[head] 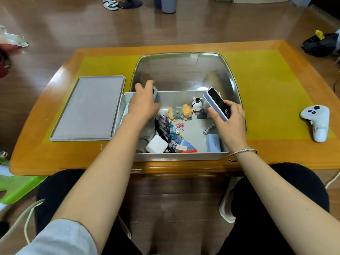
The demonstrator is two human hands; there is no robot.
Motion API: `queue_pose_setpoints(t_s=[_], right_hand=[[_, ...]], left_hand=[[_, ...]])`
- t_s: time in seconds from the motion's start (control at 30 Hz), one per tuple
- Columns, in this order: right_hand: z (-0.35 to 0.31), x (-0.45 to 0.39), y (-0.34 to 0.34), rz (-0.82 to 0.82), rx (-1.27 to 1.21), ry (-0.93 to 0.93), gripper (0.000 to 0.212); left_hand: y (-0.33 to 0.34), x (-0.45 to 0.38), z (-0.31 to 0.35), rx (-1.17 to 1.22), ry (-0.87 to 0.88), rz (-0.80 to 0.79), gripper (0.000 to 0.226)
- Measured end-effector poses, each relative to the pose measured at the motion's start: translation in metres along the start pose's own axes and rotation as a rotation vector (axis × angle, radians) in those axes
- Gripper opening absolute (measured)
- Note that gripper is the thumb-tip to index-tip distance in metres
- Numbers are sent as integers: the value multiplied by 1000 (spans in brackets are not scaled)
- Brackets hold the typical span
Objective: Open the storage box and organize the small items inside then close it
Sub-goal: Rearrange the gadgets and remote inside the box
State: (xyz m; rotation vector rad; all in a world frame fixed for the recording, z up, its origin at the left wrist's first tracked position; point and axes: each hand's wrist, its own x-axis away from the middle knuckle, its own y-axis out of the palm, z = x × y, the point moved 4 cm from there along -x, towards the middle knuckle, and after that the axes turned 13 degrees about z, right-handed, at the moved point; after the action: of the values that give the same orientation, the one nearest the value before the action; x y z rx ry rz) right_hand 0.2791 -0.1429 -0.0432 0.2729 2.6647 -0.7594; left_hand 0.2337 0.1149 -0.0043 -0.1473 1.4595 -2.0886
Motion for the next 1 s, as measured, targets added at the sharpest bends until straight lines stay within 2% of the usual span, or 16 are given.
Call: queue_pose_setpoints(t_s=[0.1, 0.17, 0.27, 0.33, 0.4, 0.47, 0.53, 0.6, 0.73, 0.83, 0.93, 1.0], right_hand=[[0, 0, 0, 4, -9, 13, 59], [1, 0, 0, 6, -14, 18, 58], [1, 0, 0, 11, -17, 19, 57], [2, 0, 0, 19, -28, 24, 56], [2, -1, 0, 27, -44, 32, 55], [2, -1, -1, 37, -59, 34, 54], [2, -1, -1, 36, -64, 30, 52], [2, -1, -1, 29, -62, 33, 52], [3, -1, 0, 18, -49, 37, 53], [3, -1, 1, 15, -38, 20, 53], [3, -1, -1, 22, -51, 28, 52], [2, -1, -1, 28, -55, 26, 53]], left_hand=[[3, -1, -6, -272, 30, -7, 50], [4, 1, -3, -346, 25, 20, 45], [4, 7, 9, -313, 66, 125, 42], [9, 13, 25, -207, 175, 168, 38], [24, 24, 48, -44, 341, 49, 31], [45, 41, 72, 62, 512, -188, 30], [66, 56, 90, 26, 631, -379, 36], [85, 66, 100, -90, 693, -486, 40], [100, 72, 106, -274, 711, -536, 47], [98, 74, 105, -319, 698, -515, 42], [87, 76, 98, -242, 644, -458, 39], [73, 75, 90, -149, 578, -358, 41]])
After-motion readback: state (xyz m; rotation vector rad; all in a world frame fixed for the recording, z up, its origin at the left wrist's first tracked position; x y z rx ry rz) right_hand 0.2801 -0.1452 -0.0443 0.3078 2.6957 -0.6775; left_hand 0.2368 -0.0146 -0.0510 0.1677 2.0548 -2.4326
